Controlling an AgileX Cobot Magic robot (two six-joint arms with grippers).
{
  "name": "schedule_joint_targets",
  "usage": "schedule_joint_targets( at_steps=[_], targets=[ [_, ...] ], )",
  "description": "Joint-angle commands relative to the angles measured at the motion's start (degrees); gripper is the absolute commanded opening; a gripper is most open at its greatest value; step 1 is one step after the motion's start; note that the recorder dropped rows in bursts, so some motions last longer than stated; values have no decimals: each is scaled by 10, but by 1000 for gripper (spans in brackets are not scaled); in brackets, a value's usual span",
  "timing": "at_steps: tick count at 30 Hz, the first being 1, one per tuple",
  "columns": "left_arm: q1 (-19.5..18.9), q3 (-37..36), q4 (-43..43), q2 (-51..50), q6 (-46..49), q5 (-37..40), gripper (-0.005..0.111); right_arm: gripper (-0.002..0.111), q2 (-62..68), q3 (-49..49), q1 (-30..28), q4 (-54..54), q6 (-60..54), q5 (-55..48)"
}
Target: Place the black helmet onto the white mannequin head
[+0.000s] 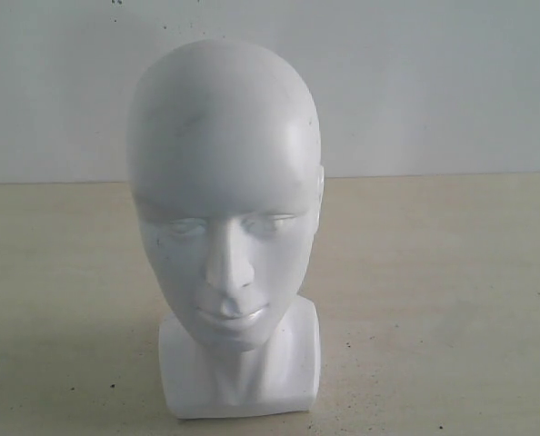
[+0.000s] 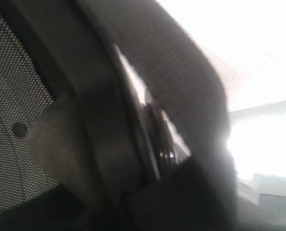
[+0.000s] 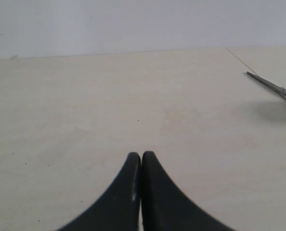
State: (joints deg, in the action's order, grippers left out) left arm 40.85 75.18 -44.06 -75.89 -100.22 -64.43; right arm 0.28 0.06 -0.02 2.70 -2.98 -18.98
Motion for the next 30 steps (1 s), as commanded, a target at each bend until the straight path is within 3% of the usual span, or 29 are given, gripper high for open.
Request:
schedule_joint_targets(
  at_steps=[1,7,20,30],
  targets=[
    [-53,-34,34,17,-41,-55,4,0,-3,-1,-4,-2,-3,4],
    [-98,-82,5,18,-56,-55,4,0,-3,-1,-4,-2,-3,4],
    [-101,-105,-30,-5,-110,-55,4,0,-3,-1,-4,-2,-4,4],
    [-152,-112,-50,-10,-152,-55,4,0,-3,-1,-4,-2,-3,4]
  ],
)
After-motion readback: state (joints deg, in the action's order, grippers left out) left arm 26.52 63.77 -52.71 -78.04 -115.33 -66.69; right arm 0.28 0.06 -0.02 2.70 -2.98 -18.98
